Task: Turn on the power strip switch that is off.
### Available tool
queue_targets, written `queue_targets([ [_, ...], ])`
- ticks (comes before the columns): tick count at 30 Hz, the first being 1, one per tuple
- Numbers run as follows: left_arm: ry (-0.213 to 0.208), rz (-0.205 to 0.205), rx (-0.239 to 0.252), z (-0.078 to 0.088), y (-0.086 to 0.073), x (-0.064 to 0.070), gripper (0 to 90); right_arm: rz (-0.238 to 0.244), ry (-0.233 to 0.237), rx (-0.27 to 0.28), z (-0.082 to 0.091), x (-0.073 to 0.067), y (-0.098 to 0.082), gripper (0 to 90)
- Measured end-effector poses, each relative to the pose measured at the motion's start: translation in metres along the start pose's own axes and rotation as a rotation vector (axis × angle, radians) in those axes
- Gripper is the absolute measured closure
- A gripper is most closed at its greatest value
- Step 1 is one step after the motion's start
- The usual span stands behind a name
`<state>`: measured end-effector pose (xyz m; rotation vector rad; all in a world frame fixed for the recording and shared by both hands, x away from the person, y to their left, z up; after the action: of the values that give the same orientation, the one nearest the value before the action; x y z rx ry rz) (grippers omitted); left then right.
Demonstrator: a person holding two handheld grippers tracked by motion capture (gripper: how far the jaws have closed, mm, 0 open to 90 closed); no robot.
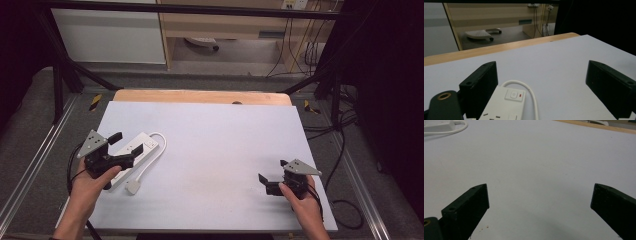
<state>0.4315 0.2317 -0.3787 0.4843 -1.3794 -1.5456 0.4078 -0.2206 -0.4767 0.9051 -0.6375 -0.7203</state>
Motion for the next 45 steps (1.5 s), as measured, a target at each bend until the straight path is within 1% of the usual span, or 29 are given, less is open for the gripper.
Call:
queue_targets([
  [3, -0.001, 0.003, 0.001, -0.004, 0.001, 0.000, 11.8, 0.001, 0.000, 0.001, 0.000, 0.000, 0.000, 2.4],
  [8, -0.004, 0.005, -0.008, -0.012, 0.000, -0.002, 17.0, -0.001, -0.001, 0.001, 0.000, 0.001, 0.000, 2.4],
  [9, 0.003, 0.005, -0.012, -0.015, 0.000, -0.003, 17.1, 0.000, -0.002, 0.001, 0.000, 0.001, 0.000, 2.4],
  [14, 0.009, 0.011, -0.011, -0.021, 0.000, -0.005, 17.8, -0.003, 0.001, 0.000, 0.001, 0.001, 0.000, 2.4],
  [23, 0.026, 0.010, -0.026, -0.034, -0.002, -0.010, 20.1, -0.005, -0.003, 0.002, 0.002, 0.003, 0.000, 2.5],
  [28, 0.039, 0.006, -0.047, -0.041, -0.006, -0.013, 21.1, -0.006, -0.002, 0.003, 0.002, 0.003, 0.000, 2.5],
  [29, 0.041, 0.006, -0.052, -0.042, -0.006, -0.014, 24.2, -0.005, 0.000, 0.003, 0.002, 0.002, 0.000, 2.4],
  [30, 0.041, 0.008, -0.053, -0.044, -0.007, -0.015, 24.2, -0.005, 0.000, 0.003, 0.002, 0.002, 0.000, 2.4],
  [31, 0.041, 0.009, -0.057, -0.045, -0.008, -0.015, 26.0, -0.005, 0.001, 0.003, 0.002, 0.002, 0.000, 2.4],
  [35, 0.045, 0.002, -0.072, -0.049, -0.010, -0.017, 26.1, -0.007, 0.003, 0.004, 0.001, 0.002, 0.000, 2.5],
  [39, 0.051, 0.005, -0.083, -0.053, -0.012, -0.019, 27.3, -0.005, 0.002, 0.004, 0.001, 0.002, 0.000, 2.5],
  [43, 0.056, 0.013, -0.100, -0.056, -0.014, -0.023, 31.8, -0.004, 0.002, 0.003, 0.001, 0.002, 0.000, 2.5],
  [45, 0.056, 0.016, -0.099, -0.057, -0.014, -0.025, 33.2, -0.005, 0.004, 0.003, 0.000, 0.002, 0.000, 2.5],
])
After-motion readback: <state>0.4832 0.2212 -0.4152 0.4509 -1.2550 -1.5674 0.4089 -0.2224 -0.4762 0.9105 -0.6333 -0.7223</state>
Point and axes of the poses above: each handheld gripper's, and its own axes: z roughly backward along the jaws, y roughly out of its top, x roughly to its right, the point moved 8 cm from there along -z, roughly forward along the jaws, and after that the axes turned 14 degrees about z, right-handed, at the moved point
